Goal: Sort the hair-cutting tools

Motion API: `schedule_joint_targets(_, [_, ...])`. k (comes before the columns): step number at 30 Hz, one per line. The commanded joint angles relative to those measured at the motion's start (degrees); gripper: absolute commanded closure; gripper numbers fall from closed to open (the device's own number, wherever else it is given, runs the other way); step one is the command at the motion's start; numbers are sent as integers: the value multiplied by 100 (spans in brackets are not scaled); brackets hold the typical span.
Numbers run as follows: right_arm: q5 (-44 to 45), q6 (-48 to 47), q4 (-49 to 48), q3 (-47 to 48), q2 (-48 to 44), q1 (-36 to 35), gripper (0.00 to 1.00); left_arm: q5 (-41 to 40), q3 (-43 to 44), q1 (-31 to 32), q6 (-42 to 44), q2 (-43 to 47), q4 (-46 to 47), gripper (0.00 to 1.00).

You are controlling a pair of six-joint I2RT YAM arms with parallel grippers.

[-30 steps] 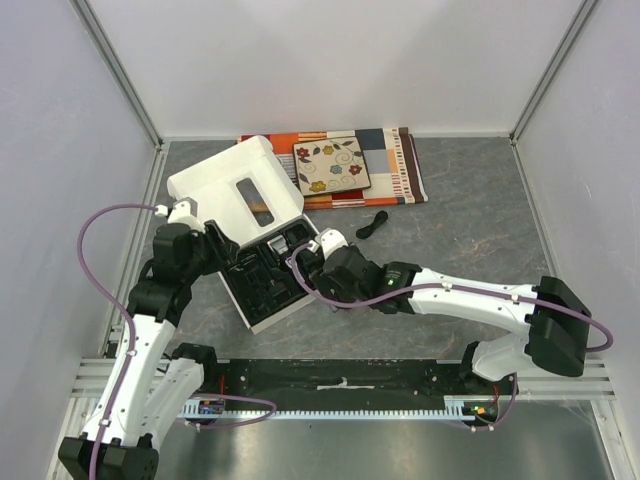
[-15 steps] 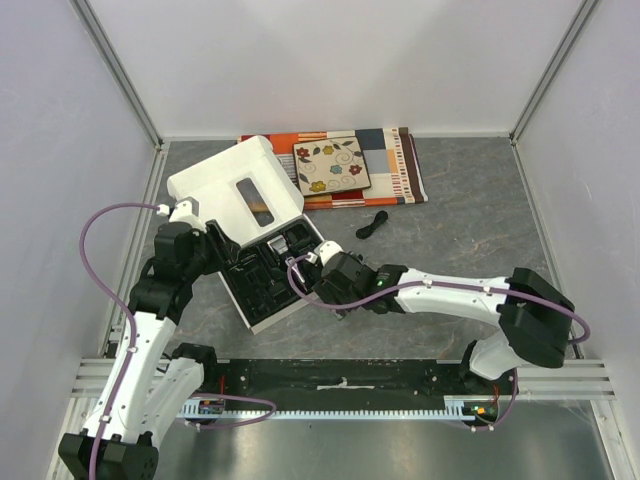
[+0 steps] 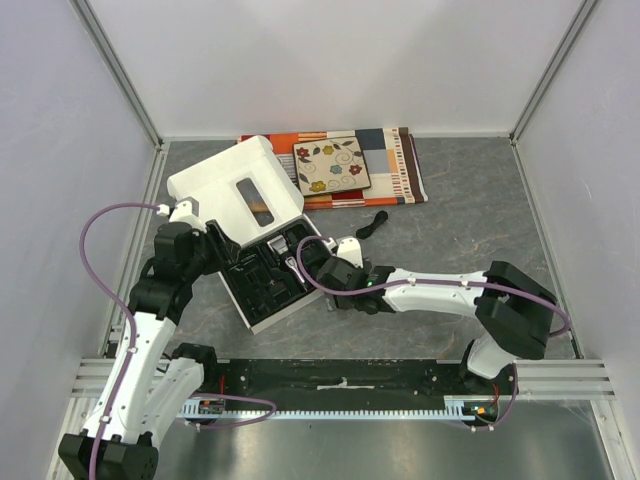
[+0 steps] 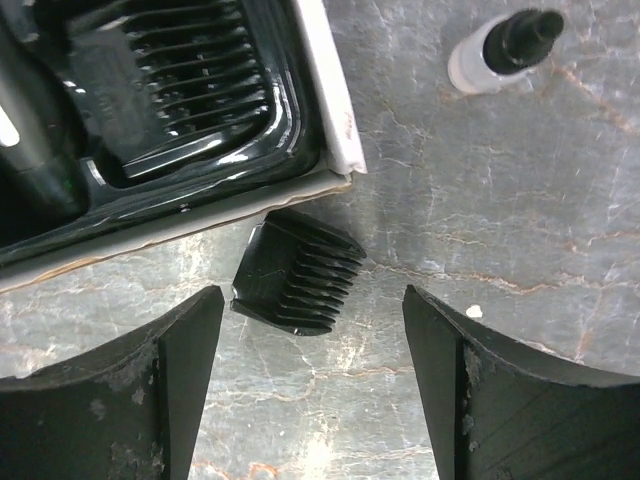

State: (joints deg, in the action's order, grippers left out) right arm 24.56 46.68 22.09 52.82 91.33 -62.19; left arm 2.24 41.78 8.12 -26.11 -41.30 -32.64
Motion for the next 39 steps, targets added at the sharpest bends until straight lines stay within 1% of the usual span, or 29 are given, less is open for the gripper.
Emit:
schedule_joint_targets(1, [523, 1202, 348, 316, 297, -135, 20, 145, 32, 5, -43, 96, 179, 43])
schedule_joint_targets(5, [796, 1712, 630, 466, 561, -232, 20, 154, 32, 14, -35, 131, 179, 43])
schedule_joint_targets(9, [919, 1862, 648, 519, 658, -302, 20, 180, 32, 14, -43, 113, 179, 43])
schedule_joint_targets(17, [1051, 1924, 657, 668, 851, -346, 22, 189, 32, 14, -35, 131, 188, 43])
schedule_joint_targets(20, [1060, 1828, 657, 721, 922, -355, 25, 180, 23, 14, -35, 131, 188, 43])
schedule_joint_targets(23, [1121, 1758, 657, 730, 948, -346, 29, 189, 23, 14, -43, 131, 188, 43])
schedule_joint_targets(26, [1104, 1714, 657, 704, 948, -346, 38, 207, 32, 14, -35, 113, 188, 43])
schedule_joint_targets(27, [1104, 1705, 657, 686, 939, -346, 43, 189, 23, 14, -43, 113, 188, 43])
schedule_joint_targets(29, [1086, 1687, 657, 660, 913, -355, 47, 189, 23, 5, -43, 122, 188, 43])
schedule_joint_targets(30, [1104, 1687, 657, 616, 904, -346, 51, 189, 23, 5, -35, 113, 188, 43])
schedule_joint_targets(33, [1113, 1652, 665, 537, 834, -355, 60, 198, 23, 14, -43, 113, 188, 43])
schedule_joint_targets(39, [1148, 1564, 674, 396, 606, -381, 66, 198, 23, 14, -35, 113, 188, 43])
